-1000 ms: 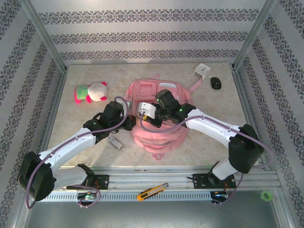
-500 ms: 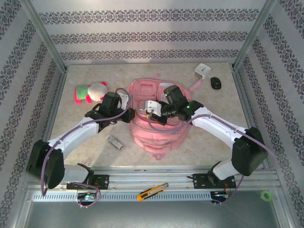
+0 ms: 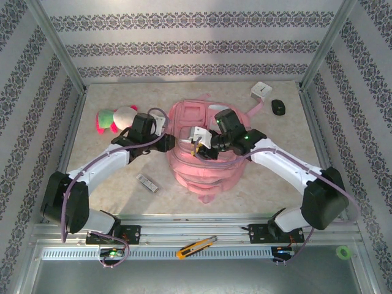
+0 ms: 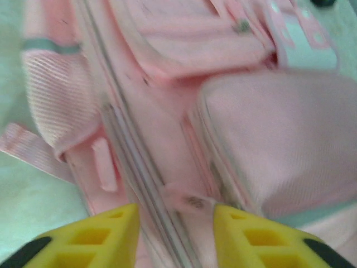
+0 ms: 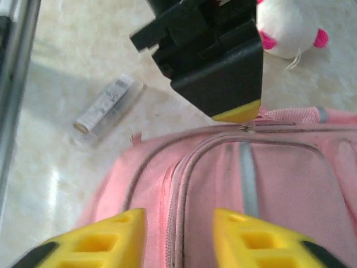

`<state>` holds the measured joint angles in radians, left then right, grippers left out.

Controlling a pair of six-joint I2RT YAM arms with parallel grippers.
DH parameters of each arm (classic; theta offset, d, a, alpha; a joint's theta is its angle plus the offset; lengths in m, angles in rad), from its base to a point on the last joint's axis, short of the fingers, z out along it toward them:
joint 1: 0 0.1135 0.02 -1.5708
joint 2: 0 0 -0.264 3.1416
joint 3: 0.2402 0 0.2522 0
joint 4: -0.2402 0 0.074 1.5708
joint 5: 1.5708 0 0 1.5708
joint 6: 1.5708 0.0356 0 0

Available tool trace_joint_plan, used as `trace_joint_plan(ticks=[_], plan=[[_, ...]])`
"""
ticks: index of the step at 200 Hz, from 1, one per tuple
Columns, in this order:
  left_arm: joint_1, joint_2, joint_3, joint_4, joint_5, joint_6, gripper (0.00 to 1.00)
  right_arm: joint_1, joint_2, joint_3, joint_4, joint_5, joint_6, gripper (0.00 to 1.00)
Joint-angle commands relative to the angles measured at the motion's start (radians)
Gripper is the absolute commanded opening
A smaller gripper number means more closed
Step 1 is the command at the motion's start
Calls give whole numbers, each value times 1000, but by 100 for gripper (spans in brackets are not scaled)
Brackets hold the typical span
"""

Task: Pack the student bag

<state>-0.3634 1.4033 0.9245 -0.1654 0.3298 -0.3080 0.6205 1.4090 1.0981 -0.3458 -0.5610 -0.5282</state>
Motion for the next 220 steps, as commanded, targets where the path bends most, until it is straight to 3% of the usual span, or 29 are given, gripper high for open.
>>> trace_joint_plan(ticks=[1, 54, 82, 103, 127, 156, 184, 220], plan=[[14, -93, -35, 97, -76, -144, 42, 19, -71, 5, -3, 50, 285, 47], [14, -246, -123, 18, -153, -286, 50, 44, -187, -83, -6, 283, 957, 54], [14, -229, -121, -39, -103, -306, 51, 27, -271, -193, 9, 344, 1117, 59], [15, -190, -125, -45, -71, -329, 54, -57, -340, -268, 16, 370, 1235, 62], [14, -153, -143, -4, -76, -364, 54, -203, -390, -324, -24, 384, 1263, 65], [14, -79, -185, 77, -61, -393, 45, -355, -399, -396, -36, 366, 1218, 66], [7, -38, -246, 161, -10, -429, 35, -374, -409, -477, 81, 290, 1205, 65], [-22, -44, -298, 211, -14, -447, 26, -342, -309, -525, 243, 157, 1246, 63]])
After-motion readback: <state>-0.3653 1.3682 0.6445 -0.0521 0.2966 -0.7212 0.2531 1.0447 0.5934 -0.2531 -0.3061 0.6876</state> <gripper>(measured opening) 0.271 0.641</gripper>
